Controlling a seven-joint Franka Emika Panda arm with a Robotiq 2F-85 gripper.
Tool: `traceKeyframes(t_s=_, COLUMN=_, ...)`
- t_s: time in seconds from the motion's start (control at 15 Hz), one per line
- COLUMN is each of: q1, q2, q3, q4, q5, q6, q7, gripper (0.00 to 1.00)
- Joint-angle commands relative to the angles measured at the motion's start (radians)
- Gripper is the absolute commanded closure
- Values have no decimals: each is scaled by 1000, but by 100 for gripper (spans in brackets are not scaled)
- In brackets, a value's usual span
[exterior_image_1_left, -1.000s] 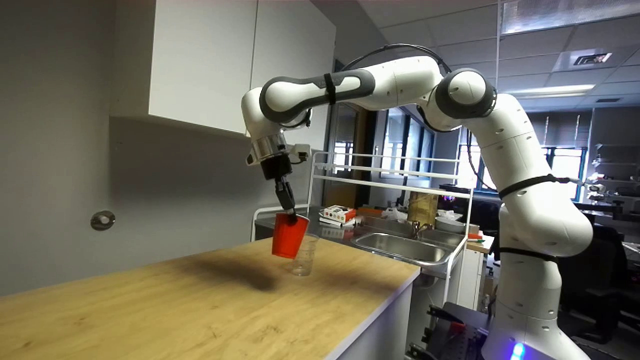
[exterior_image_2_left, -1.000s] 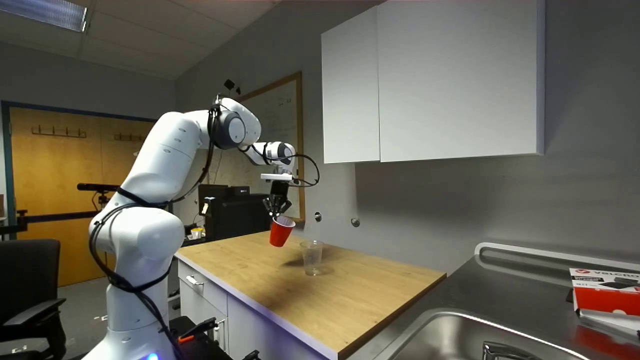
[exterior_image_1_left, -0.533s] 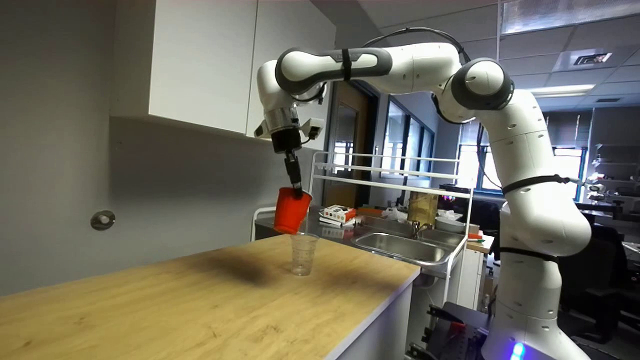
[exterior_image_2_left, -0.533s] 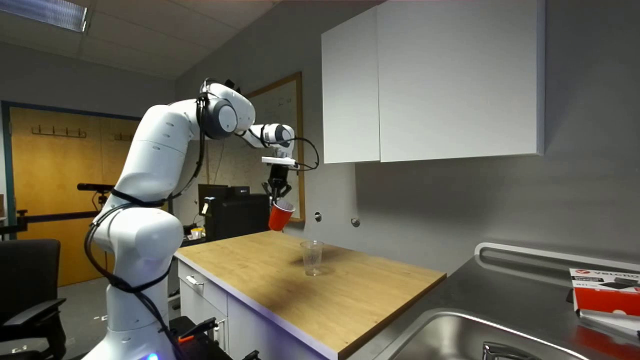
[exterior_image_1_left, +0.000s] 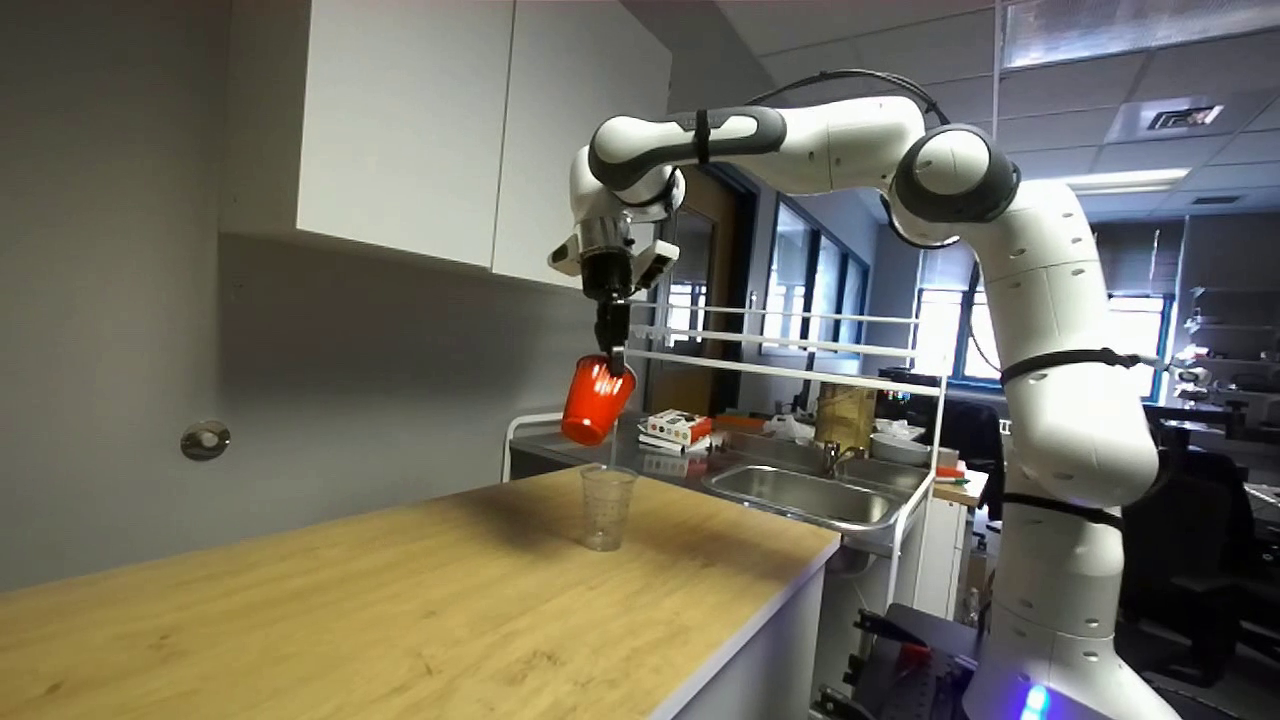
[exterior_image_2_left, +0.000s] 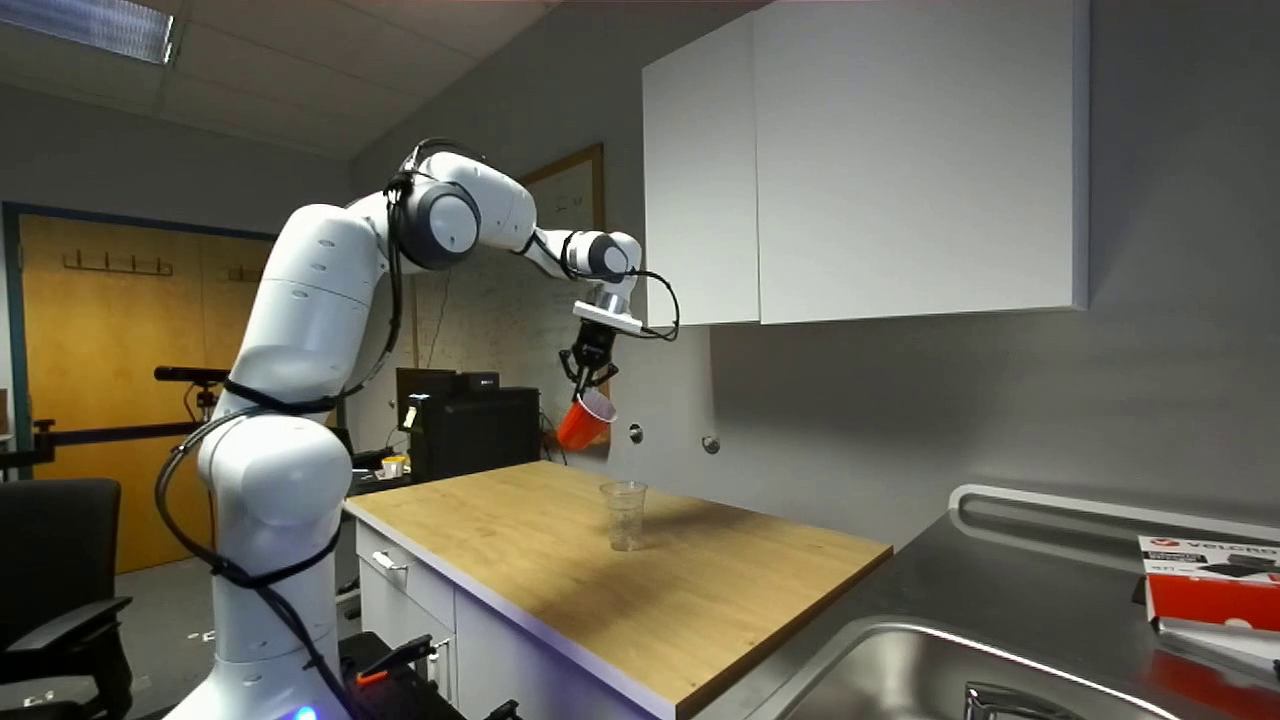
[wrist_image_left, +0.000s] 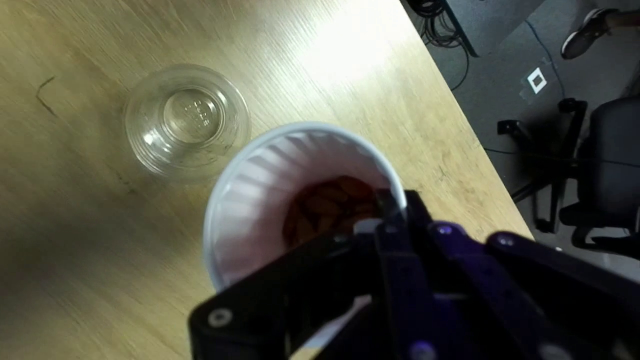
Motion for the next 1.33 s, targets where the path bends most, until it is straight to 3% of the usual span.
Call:
traceKeyframes(t_s=0.0, q1=-45, q2=35, q3=-19, q4=48, q5=90, q6=-35, q7=-113, gripper=96)
traceKeyframes(t_s=0.4, q1=-56, q2=111, q3=-16, q4=96, q5=187, q6=-58, q7=-167, gripper=96)
traceKeyframes(t_s=1.27, q1=-109, q2=179, q3=-18, q4=141, q5=266, q6=-114, q7=-276, gripper=96)
